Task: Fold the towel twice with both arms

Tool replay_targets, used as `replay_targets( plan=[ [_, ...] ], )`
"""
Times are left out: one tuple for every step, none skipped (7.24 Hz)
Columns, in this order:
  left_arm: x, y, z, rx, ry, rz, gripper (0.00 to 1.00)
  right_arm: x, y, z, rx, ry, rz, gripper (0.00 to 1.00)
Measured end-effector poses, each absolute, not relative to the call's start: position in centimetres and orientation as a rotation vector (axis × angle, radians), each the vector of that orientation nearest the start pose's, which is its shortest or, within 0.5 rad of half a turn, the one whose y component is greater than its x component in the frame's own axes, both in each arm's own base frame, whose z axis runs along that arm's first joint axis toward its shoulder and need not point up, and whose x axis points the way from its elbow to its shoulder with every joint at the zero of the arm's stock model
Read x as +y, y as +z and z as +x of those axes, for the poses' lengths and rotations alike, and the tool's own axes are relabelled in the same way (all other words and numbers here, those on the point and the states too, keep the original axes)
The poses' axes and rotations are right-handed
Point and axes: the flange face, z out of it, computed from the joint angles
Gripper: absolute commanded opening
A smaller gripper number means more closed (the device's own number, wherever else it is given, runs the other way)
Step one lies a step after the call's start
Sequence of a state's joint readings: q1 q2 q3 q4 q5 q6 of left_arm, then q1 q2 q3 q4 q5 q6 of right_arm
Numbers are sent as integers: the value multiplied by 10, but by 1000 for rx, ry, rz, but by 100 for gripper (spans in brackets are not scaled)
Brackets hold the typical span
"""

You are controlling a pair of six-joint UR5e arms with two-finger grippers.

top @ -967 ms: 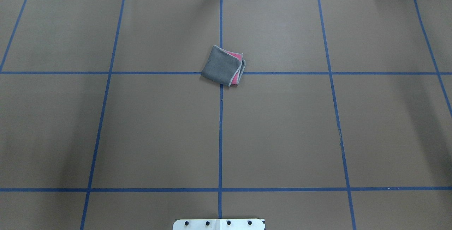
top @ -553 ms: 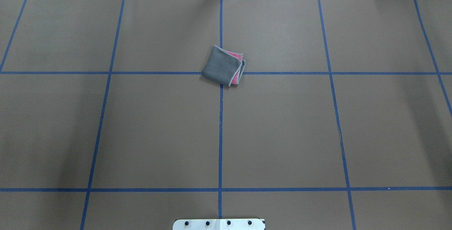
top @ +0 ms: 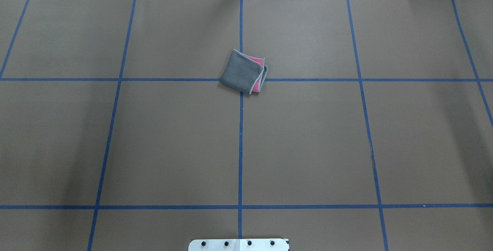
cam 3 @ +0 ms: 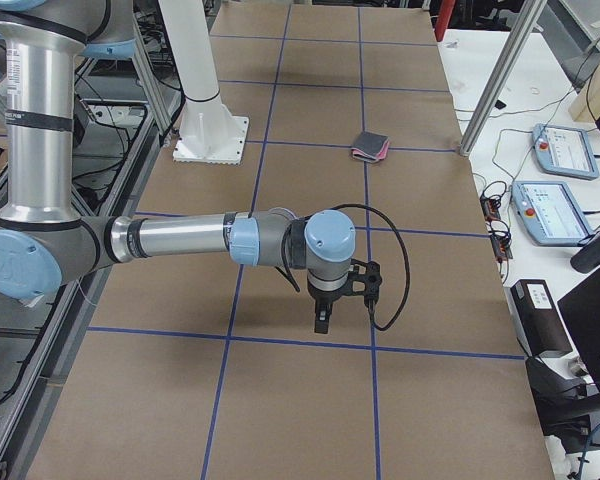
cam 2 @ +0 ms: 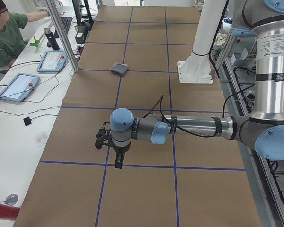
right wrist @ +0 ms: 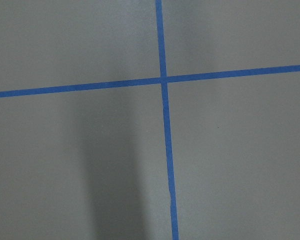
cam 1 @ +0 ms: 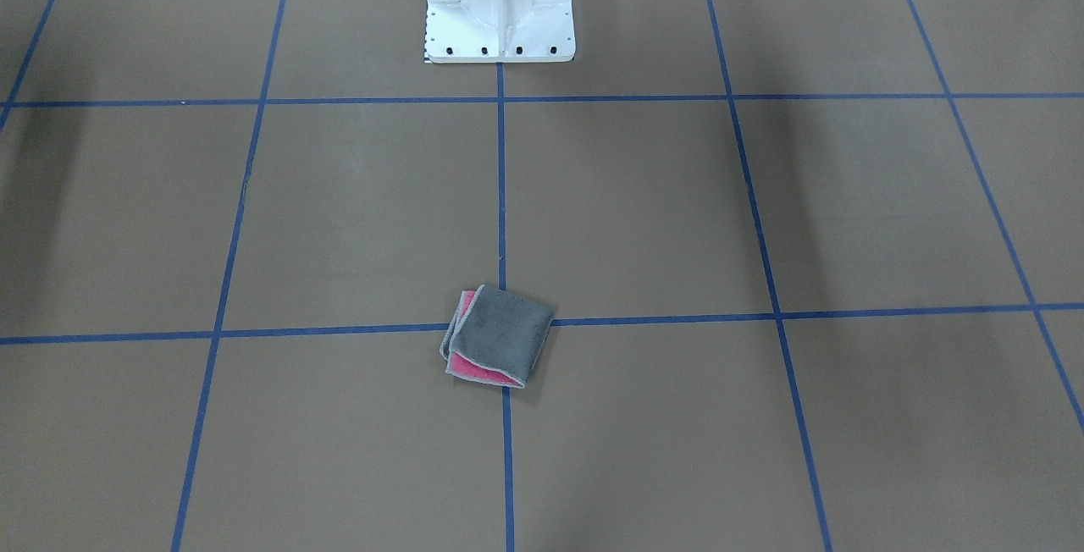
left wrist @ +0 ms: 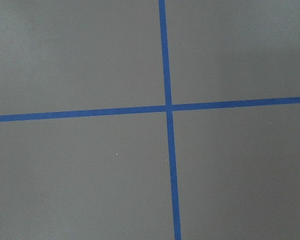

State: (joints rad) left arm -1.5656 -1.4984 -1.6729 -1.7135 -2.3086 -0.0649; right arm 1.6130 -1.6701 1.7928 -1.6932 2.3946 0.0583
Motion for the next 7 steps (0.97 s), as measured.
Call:
replay_targets(
  plan=[
    [-472,631,-65,731,5,139,100,-444,604,79,-824,94,-5,100],
    [-472,632,-66,726,4,139,100,-445,604,79,-823,93,-4,100],
    [-472,632,-66,725,4,138,100,-445,604,79,-823,93,-3,100],
    [-471,633,-66,724,3,137,100,-445,604,79,-823,94,-4,100],
    [-471,633,-66,724,2,135,100,-445,603,79,-823,93,-3,100],
    [-471,634,-65,725,2,133,100,-446,603,79,-823,93,-2,100],
    [-471,635,-65,725,2,132,100,-446,602,79,-824,93,-1,100]
  ],
)
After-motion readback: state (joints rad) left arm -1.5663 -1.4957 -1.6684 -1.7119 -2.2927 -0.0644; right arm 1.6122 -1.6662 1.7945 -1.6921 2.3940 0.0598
